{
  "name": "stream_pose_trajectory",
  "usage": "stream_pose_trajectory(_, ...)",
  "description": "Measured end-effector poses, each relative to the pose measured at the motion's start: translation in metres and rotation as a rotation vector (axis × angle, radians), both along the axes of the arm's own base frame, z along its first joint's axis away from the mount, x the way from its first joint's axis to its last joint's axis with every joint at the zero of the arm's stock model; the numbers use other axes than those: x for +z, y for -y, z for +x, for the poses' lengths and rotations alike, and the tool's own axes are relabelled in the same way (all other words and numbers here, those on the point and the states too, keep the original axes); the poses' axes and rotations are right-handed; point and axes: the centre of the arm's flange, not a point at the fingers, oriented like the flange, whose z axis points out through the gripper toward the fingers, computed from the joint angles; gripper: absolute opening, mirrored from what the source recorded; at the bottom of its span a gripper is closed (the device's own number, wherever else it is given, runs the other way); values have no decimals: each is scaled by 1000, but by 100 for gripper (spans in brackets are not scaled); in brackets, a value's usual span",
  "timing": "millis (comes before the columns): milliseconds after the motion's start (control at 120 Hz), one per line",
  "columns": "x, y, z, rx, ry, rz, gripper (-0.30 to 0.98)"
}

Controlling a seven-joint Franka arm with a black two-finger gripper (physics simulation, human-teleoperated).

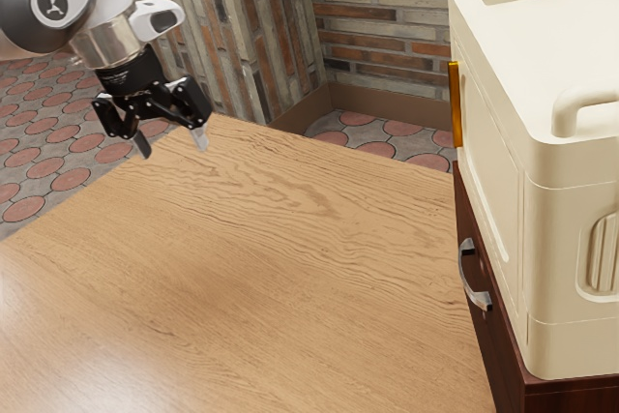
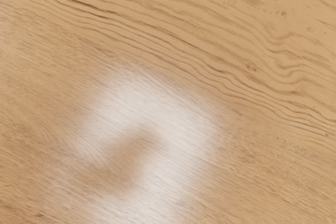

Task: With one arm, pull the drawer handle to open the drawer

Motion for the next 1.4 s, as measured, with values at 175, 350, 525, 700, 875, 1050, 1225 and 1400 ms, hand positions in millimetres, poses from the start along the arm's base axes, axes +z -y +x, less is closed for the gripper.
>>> stream_pose_trajectory(175,0,5,2,-10,-1,0,69)
stream_pose_trajectory(350,49,15,-9,-22,85,16,69)
stream_pose_trajectory(525,111,54,-32,-54,171,-14,69)
stream_pose_trajectory(700,114,83,-43,-47,132,-57,69)
stream_pose_trajectory(875,78,69,-98,68,53,-129,69)
stream_pose_trajectory(1050,78,80,-130,131,106,-162,69)
stream_pose_trajectory(1225,11,125,-102,131,41,-279,68)
stream_pose_trajectory(1400,-22,145,-73,178,95,-380,65)
